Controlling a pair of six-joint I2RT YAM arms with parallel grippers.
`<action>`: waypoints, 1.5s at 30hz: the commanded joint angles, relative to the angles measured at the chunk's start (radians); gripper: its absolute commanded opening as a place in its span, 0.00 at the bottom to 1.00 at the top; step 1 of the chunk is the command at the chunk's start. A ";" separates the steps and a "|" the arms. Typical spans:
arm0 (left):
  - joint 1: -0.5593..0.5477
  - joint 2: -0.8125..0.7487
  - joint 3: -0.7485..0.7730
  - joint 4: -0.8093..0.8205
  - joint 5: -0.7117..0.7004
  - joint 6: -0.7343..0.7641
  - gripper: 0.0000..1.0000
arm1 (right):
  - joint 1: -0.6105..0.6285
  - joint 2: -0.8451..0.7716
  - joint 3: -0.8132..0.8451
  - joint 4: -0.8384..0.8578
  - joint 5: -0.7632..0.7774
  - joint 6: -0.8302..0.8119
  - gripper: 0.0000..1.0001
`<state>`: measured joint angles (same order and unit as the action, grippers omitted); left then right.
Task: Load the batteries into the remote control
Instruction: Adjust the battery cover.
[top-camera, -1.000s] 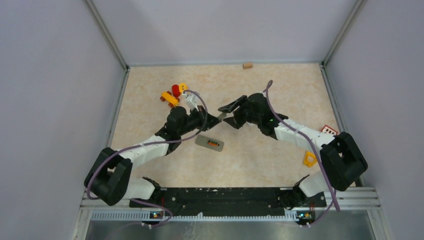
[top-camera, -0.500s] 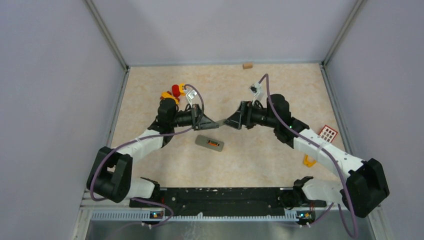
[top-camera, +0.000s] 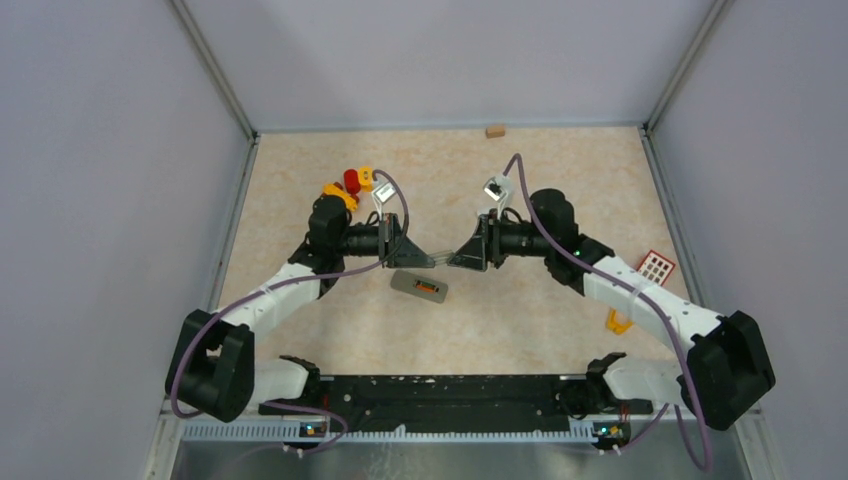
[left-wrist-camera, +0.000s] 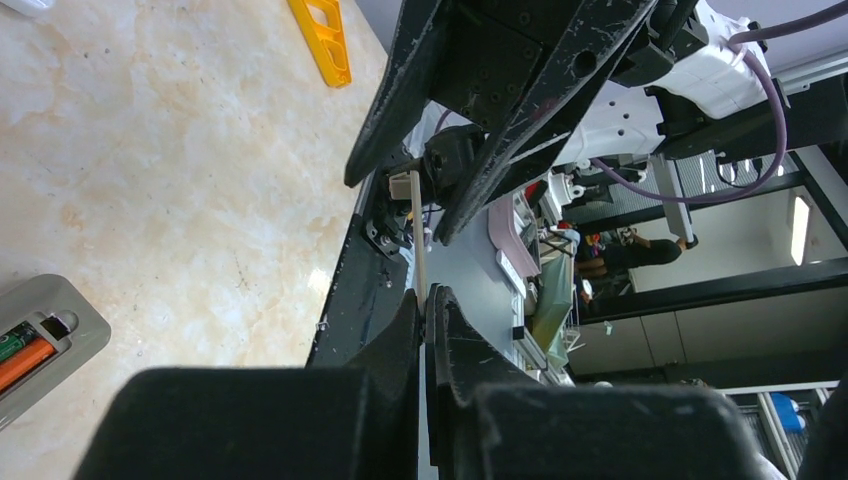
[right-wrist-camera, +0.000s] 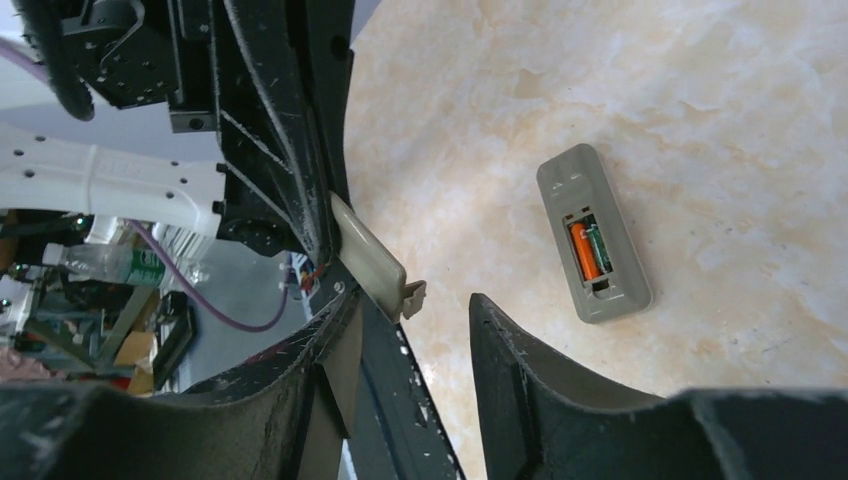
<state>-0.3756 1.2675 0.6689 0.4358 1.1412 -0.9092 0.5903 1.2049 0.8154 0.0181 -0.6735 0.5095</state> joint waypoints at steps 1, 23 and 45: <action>-0.003 -0.023 0.028 0.015 0.039 0.020 0.00 | -0.004 -0.008 -0.014 0.136 -0.088 0.038 0.44; -0.003 -0.055 0.028 -0.021 0.044 0.038 0.00 | -0.004 -0.018 -0.015 0.123 -0.062 0.027 0.42; -0.002 -0.021 0.064 -0.075 -0.007 0.047 0.40 | -0.004 -0.022 -0.042 0.184 -0.092 0.117 0.00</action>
<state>-0.3756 1.2392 0.6827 0.3462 1.1584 -0.8658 0.5850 1.2167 0.7925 0.1364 -0.7727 0.5800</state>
